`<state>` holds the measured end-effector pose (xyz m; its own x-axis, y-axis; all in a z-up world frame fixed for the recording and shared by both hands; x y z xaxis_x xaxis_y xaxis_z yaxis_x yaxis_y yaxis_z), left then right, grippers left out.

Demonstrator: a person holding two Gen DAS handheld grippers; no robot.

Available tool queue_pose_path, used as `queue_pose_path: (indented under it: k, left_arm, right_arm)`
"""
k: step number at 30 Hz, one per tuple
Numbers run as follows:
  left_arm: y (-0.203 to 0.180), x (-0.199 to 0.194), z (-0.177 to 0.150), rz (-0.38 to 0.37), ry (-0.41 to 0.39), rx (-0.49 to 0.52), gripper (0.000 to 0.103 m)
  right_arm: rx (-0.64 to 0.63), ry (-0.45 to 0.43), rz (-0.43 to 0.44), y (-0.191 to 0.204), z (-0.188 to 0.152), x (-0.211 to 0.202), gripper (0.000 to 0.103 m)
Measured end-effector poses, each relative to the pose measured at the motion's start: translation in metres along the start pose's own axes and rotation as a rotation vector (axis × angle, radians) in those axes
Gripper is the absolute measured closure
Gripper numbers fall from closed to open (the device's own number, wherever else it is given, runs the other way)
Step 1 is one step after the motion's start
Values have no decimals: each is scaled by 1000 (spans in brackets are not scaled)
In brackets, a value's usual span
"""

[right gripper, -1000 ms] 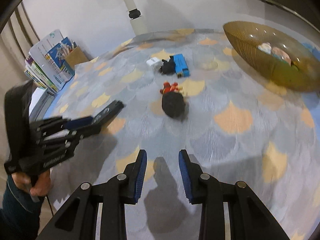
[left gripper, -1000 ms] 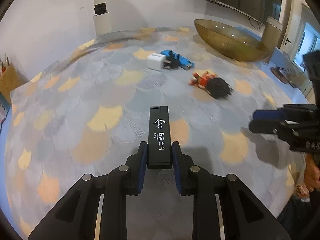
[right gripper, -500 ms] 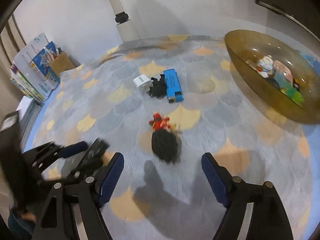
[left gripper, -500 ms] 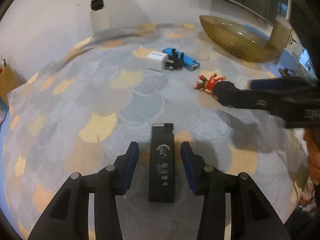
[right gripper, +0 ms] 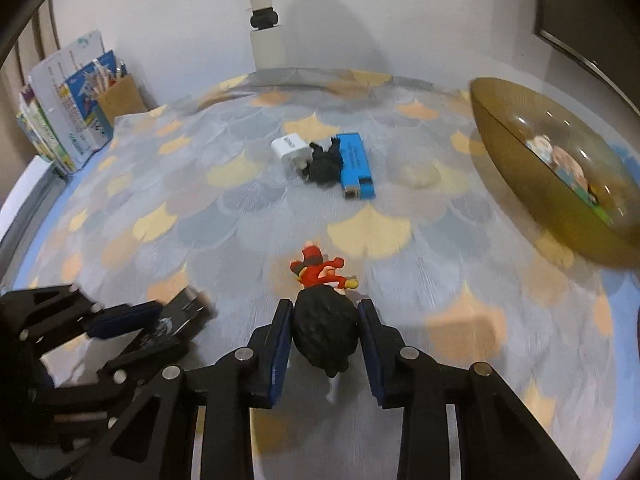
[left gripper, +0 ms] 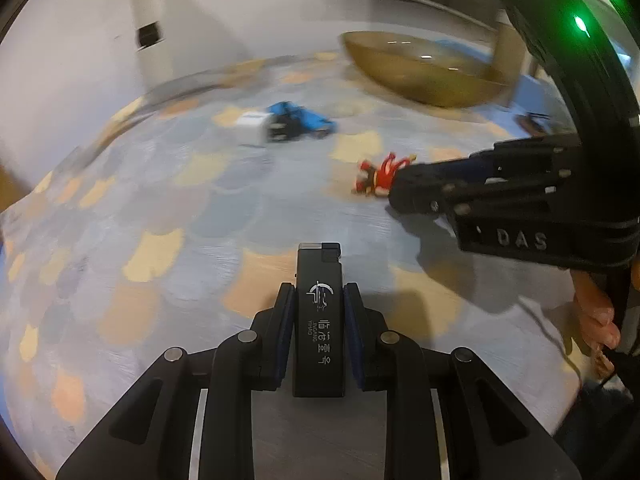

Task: Organize rigid objects
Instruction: 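Carry the doll and black stick over the amber bowl and open both tools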

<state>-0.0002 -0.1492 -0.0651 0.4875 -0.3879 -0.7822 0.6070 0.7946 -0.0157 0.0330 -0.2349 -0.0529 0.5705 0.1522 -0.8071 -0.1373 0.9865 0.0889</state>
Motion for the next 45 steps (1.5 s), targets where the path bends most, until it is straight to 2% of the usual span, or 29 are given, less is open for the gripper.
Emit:
queue_pose_path:
  k: [6,10,14,19,22,26,31,33,36,37,39,40,42,45]
  left_arm:
    - [-29,-11,1,-31,-13,48,82]
    - [-43,-22,19,-42,-58,59,82]
    - [-61,-54,63,-14,-173,109,82]
    - [-85,-95,135,35,-325,171,82]
    - [-90,-103,184,15,-376,155,82]
    - [-90,-78,244,-62,-371,97,82]
    - [-86,-13,274,-153,-273,-2,82]
    - [-85,10,277,-155,-247,-25,82]
    - [-87,31,281,-116,-243,-48,81]
    - [-89,34,280,-123,-238,-50,77]
    - [-87,41,283,-98,-220,-52,34]
    - [-85,38,283,-77,-231,-54,28]
    - [-77,25,281,-51,-274,-52,26]
    - [-64,5,271,-76,-270,-76,26]
  right_arm:
    - [65,13,54,-18,-50,-33,71]
    - [110,-37,4,-48,-57,-66,71]
    - [162,-124,-32,-78,-37,-106,71]
    - [224,-272,-107,-125,9,-162,71]
    - [266,-337,-142,-152,37,-184,71]
    - [330,-361,-170,-182,64,-189,71]
    - [421,-301,-227,-226,78,-162,71]
    - [450,-272,-229,-239,77,-152,71]
    - [484,-232,-250,-256,73,-135,71]
    - [498,-224,-243,-261,73,-129,71]
    - [513,-204,-209,-265,71,-118,68]
    - [521,-184,-212,-269,68,-113,66]
    - [539,-171,-239,-274,62,-114,65]
    - [522,-190,-225,-267,59,-123,64]
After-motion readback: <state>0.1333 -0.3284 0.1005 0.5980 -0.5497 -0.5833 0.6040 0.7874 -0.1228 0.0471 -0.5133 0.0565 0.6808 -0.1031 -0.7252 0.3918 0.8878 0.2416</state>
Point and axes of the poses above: each gripper's, at about its wrist camera, not at the fingertips, and x roughly the way its jaws point, y to its left, z to its top, the point moved 10 cm from there along x, roughly the way its jaws point, and after that the axes turned 1 degree about -y, right-handed, at the moved point
